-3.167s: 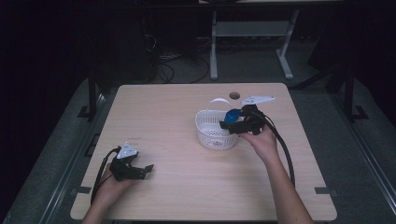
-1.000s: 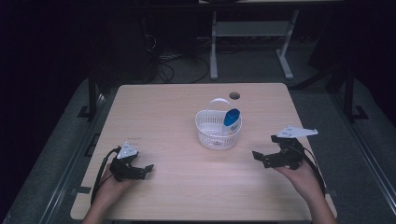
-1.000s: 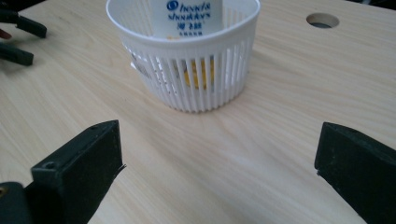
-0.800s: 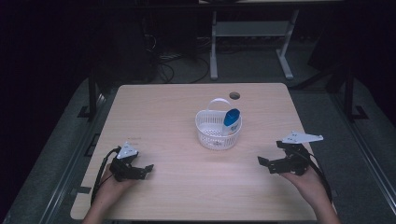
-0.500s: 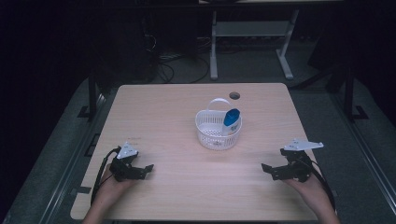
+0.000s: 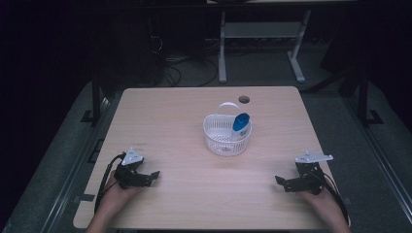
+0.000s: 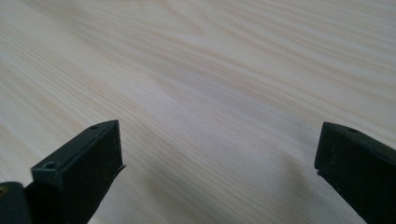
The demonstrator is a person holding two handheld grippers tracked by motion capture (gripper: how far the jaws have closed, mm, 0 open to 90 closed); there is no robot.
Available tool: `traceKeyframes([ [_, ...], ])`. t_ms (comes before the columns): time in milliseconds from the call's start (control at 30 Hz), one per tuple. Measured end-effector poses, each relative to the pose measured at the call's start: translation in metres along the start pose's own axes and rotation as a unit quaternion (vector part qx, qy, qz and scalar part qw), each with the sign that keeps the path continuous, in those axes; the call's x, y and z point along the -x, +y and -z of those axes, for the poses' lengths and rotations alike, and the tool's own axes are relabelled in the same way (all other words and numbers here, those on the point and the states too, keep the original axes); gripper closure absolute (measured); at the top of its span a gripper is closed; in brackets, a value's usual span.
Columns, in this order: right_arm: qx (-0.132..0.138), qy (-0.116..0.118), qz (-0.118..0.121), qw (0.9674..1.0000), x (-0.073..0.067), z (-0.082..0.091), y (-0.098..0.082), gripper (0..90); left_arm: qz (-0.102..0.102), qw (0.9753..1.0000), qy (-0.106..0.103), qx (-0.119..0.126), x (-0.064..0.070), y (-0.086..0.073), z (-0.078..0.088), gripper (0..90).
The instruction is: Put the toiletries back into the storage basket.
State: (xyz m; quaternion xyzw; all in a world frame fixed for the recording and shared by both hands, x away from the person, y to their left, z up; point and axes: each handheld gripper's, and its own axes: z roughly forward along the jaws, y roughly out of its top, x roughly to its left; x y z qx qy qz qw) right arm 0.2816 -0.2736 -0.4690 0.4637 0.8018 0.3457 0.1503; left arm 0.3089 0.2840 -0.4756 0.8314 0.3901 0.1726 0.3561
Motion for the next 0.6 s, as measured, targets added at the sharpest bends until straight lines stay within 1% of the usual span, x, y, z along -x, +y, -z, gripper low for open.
traceKeyframes([
  [33,-0.009,-0.010,-0.002,0.9999,0.002,-0.003,-0.003,0.6,0.000,1.0000,0.000,0.000,0.000,0.000,0.000,13.3],
  [100,-0.014,-0.018,0.003,0.9997,0.004,-0.005,-0.005,0.6,0.000,1.0000,0.000,0.000,0.000,0.000,0.000,13.3],
  [133,-0.014,-0.018,0.003,0.9997,0.004,-0.005,-0.005,0.6,0.000,1.0000,0.000,0.000,0.000,0.000,0.000,13.3],
  [167,-0.021,-0.027,0.002,0.9994,0.005,-0.006,-0.007,0.6,0.000,1.0000,0.000,0.000,0.000,0.000,0.000,13.3],
  [200,-0.021,-0.027,0.002,0.9994,0.005,-0.006,-0.007,0.6,0.000,1.0000,0.000,0.000,0.000,0.000,0.000,13.3],
  [233,-0.017,-0.034,0.003,0.9993,0.007,-0.006,-0.008,0.6,0.000,1.0000,0.000,0.000,0.000,0.000,0.000,13.3],
  [333,-0.013,-0.037,-0.001,0.9992,0.009,-0.006,-0.009,0.6,0.000,1.0000,0.000,0.000,0.000,0.000,0.000,13.3],
  [367,-0.009,-0.038,-0.001,0.9992,0.010,-0.006,-0.010,0.6,0.000,1.0000,0.000,0.000,0.000,0.000,0.000,13.3],
  [433,0.005,-0.046,-0.010,0.9989,0.012,-0.007,-0.012,0.6,0.000,1.0000,0.000,0.000,0.000,0.000,0.000,13.3],
  [500,0.005,-0.055,-0.019,0.9983,0.013,-0.006,-0.012,0.6,0.000,1.0000,0.000,0.000,0.000,0.000,0.000,13.3],
  [600,0.005,-0.056,-0.020,0.9982,0.013,-0.006,-0.013,0.6,0.000,1.0000,0.000,0.000,0.000,0.000,0.000,13.3],
])
